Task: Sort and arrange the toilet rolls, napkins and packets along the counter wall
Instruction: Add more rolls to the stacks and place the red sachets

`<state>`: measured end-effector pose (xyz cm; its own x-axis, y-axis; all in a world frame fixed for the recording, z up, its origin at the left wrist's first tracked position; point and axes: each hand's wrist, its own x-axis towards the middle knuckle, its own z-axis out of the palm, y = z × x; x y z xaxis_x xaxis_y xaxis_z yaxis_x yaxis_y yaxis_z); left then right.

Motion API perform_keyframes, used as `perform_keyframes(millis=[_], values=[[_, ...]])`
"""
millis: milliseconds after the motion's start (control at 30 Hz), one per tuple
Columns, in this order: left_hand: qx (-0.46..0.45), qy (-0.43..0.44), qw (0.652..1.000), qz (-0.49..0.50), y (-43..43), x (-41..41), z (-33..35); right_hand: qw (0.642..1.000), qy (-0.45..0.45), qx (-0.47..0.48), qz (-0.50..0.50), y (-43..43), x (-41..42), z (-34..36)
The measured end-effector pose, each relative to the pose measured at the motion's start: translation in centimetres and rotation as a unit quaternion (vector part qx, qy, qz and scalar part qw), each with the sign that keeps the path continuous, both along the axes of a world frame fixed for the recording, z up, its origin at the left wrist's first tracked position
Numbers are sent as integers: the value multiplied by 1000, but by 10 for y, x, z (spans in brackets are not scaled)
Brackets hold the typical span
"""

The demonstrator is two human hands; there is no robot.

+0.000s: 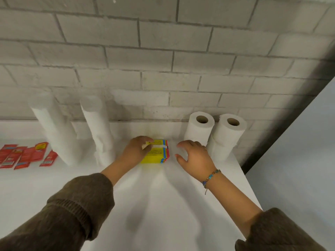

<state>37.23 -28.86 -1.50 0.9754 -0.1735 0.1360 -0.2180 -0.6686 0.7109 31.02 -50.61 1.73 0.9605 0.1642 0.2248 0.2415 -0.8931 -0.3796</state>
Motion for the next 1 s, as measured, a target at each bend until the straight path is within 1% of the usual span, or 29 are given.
perform_keyframes(millis=[67,167,233,333,567,767,900,1000], values=[[19,-11,999,-44,5,-24,6,998,38,-1,42,10,-3,2],[36,2,997,-71,29,-60,11,994,76,-8,73,31,-14,4],[42,6,997,-67,53,-81,12,992,88,-13,89,50,-26,6],[48,5,998,-34,96,-108,15,989,90,-10,113,83,-41,7],[47,12,998,34,243,-177,33,985,78,-13,155,215,-86,13],[72,17,996,57,399,-246,45,985,91,-12,143,354,-149,18],[82,27,994,73,474,-276,49,984,101,-8,148,430,-176,23],[81,31,993,83,521,-286,47,984,104,-2,147,477,-182,21]])
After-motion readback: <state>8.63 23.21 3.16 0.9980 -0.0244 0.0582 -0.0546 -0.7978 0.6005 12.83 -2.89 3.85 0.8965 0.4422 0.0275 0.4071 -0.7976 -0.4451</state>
